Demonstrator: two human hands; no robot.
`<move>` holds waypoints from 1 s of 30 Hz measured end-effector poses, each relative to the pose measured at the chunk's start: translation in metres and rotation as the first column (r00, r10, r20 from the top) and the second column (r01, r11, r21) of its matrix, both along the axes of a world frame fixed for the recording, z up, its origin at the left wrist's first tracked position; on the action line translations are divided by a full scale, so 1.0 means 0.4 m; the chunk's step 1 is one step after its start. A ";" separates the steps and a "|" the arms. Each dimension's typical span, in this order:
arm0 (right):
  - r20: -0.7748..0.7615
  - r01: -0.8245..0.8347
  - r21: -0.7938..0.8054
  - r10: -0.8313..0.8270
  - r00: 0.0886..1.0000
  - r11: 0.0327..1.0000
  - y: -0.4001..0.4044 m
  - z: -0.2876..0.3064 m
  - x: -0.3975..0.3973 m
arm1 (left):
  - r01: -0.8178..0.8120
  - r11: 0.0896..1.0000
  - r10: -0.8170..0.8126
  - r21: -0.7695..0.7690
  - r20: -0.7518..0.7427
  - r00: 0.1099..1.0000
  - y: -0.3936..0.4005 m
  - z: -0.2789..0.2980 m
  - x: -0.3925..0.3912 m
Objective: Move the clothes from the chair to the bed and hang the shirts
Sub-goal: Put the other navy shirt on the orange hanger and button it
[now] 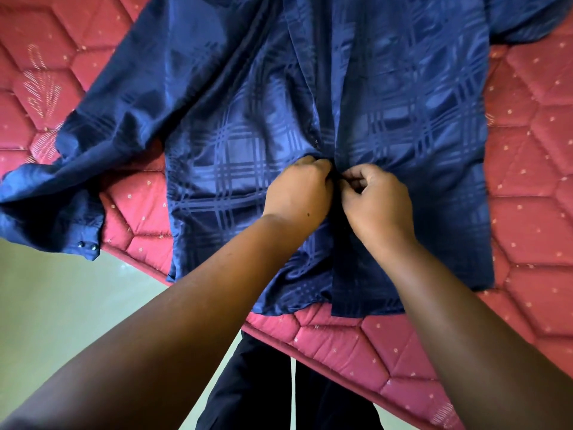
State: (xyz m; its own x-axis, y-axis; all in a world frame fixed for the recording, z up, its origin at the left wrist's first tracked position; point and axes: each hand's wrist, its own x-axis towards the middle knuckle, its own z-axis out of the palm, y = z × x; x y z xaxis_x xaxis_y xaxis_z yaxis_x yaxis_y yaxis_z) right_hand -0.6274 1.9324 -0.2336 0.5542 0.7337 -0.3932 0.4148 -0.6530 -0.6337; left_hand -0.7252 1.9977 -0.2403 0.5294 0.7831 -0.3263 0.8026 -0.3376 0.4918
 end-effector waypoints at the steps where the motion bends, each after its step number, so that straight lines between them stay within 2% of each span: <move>1: 0.012 -0.010 -0.011 0.010 1.000 1.000 0.001 -0.005 -0.001 | -0.011 1.000 0.011 0.006 -0.008 1.000 0.001 0.000 0.002; 4: 0.025 -0.008 -0.009 0.008 1.000 1.000 0.007 -0.013 -0.005 | -0.060 0.998 0.060 0.011 0.028 0.998 0.005 0.001 0.003; 10: -0.019 0.109 0.021 -0.108 0.994 0.994 0.007 -0.023 -0.008 | -0.052 0.999 0.052 -0.006 0.043 0.998 0.019 0.003 0.016; 15: -0.187 0.255 0.051 -0.241 0.952 0.966 0.015 -0.045 -0.015 | -0.206 0.964 0.221 -0.165 0.073 0.973 0.020 0.013 0.017; 20: -0.348 0.365 0.052 -0.326 0.879 0.930 0.011 -0.045 -0.011 | -0.249 0.922 0.290 -0.295 0.103 0.951 0.017 0.015 0.016; 23: -0.411 0.383 0.048 -0.331 0.849 0.923 0.006 -0.033 -0.013 | -0.305 0.837 0.394 -0.454 0.115 0.912 0.012 0.011 0.010; 30: -0.540 0.389 0.034 -0.310 0.782 0.921 -0.003 0.001 -0.008 | -0.370 0.608 0.662 -0.702 0.192 0.725 -0.009 0.032 0.009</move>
